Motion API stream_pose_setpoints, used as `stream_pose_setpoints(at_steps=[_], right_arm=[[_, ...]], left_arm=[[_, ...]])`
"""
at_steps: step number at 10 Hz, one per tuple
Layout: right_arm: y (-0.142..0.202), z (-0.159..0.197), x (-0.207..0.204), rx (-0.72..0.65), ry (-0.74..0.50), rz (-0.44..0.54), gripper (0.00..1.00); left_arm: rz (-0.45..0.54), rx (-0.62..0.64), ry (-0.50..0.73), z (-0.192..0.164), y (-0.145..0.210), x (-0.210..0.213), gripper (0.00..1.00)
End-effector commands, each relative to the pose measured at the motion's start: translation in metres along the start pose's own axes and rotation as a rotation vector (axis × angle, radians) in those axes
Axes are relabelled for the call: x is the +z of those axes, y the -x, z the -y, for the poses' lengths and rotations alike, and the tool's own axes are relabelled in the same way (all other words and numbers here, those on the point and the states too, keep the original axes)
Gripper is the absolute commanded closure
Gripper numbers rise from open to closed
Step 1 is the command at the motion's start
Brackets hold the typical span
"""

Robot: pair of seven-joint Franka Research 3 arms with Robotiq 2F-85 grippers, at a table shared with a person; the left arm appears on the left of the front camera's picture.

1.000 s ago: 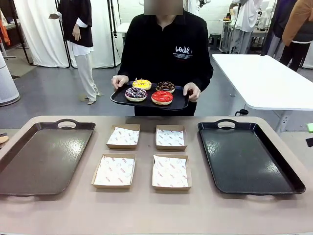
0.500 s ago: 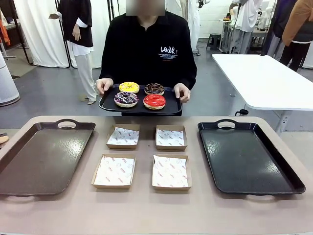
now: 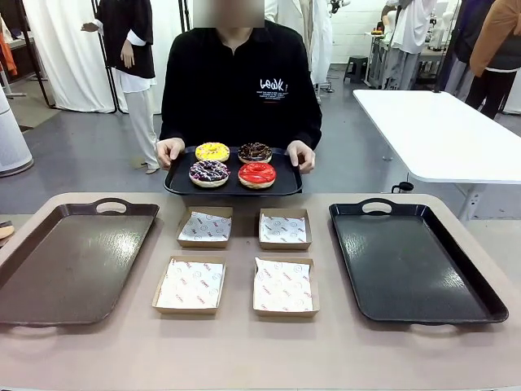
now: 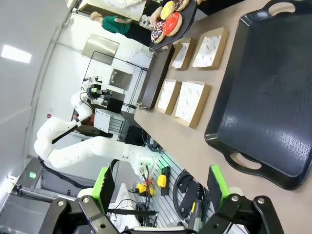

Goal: Individually package the donuts and arrange them on the tray.
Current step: Pick up one Paper togo box.

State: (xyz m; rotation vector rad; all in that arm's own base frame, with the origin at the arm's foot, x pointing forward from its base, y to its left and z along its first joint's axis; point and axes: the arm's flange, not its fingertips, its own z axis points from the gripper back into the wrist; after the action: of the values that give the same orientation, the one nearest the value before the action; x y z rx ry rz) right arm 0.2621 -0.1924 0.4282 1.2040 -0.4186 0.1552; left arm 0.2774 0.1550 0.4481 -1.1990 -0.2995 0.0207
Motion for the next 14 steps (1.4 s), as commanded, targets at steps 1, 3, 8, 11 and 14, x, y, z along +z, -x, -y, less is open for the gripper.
stream_pose_setpoints(at_steps=[1, 3, 8, 11, 14], right_arm=[[-0.0002, -0.0016, -0.0001, 0.014, -0.011, 0.010, 0.00], [-0.0002, -0.0016, -0.0001, 0.014, -0.011, 0.010, 0.00], [-0.0002, -0.0016, -0.0001, 0.014, -0.011, 0.010, 0.00], [-0.0002, -0.0016, -0.0001, 0.014, -0.011, 0.010, 0.00], [-0.0002, -0.0016, -0.0001, 0.014, -0.011, 0.010, 0.00]], left_arm=[[0.003, 0.000, 0.011, -0.0011, 0.0001, 0.0014, 0.00], [0.003, 0.000, 0.011, -0.0011, 0.0001, 0.0014, 0.00], [0.003, 0.000, 0.011, -0.0011, 0.0001, 0.0014, 0.00], [0.003, 0.000, 0.011, -0.0011, 0.0001, 0.0014, 0.00], [0.003, 0.000, 0.011, -0.0011, 0.0001, 0.0014, 0.00]])
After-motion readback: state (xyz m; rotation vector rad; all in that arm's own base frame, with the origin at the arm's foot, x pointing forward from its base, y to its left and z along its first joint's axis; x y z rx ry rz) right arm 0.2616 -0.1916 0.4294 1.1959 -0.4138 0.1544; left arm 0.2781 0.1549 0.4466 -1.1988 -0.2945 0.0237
